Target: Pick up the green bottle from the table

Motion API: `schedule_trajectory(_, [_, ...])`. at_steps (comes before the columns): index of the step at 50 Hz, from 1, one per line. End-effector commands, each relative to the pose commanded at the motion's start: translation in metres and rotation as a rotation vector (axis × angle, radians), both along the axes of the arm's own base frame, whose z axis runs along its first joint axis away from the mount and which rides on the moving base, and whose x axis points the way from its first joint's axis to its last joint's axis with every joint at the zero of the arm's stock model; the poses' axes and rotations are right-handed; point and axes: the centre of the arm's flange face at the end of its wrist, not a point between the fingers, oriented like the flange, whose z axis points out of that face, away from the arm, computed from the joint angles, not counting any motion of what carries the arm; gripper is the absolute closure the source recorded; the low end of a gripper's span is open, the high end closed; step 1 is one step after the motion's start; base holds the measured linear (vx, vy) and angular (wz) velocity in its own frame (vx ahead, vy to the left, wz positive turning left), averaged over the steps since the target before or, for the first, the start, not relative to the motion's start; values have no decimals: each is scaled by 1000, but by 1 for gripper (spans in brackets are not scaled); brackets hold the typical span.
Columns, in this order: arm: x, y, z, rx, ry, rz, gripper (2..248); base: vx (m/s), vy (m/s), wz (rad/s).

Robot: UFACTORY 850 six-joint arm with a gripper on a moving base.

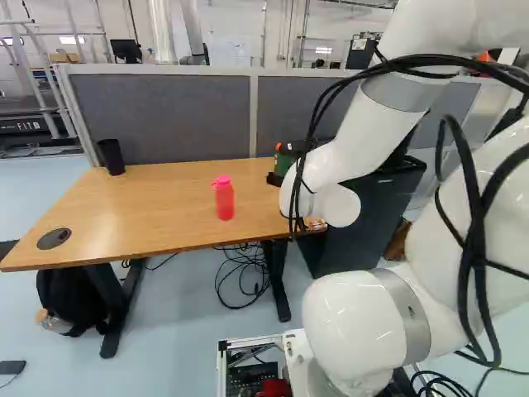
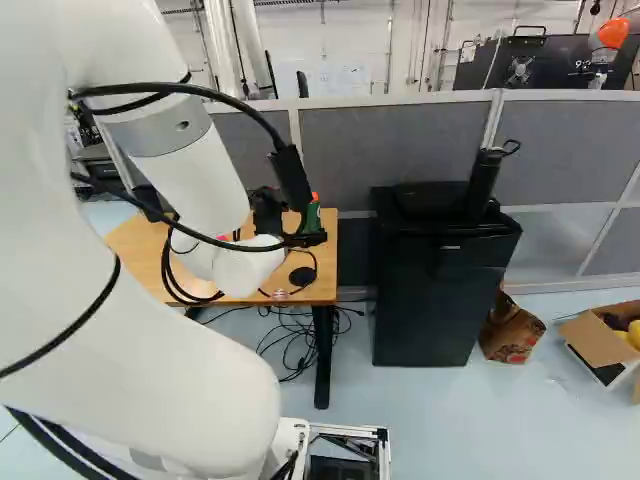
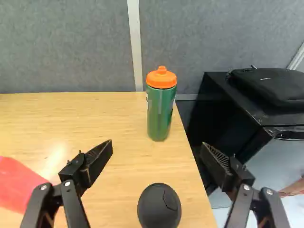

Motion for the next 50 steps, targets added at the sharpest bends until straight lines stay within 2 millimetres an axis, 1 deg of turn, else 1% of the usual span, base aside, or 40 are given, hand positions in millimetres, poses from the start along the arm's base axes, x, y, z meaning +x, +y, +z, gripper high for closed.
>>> schedule_trajectory(32, [67, 0, 2, 0, 11, 0, 3, 0, 0, 0])
schedule_trajectory(50, [99, 0, -10, 0, 136, 0, 3, 0, 0, 0])
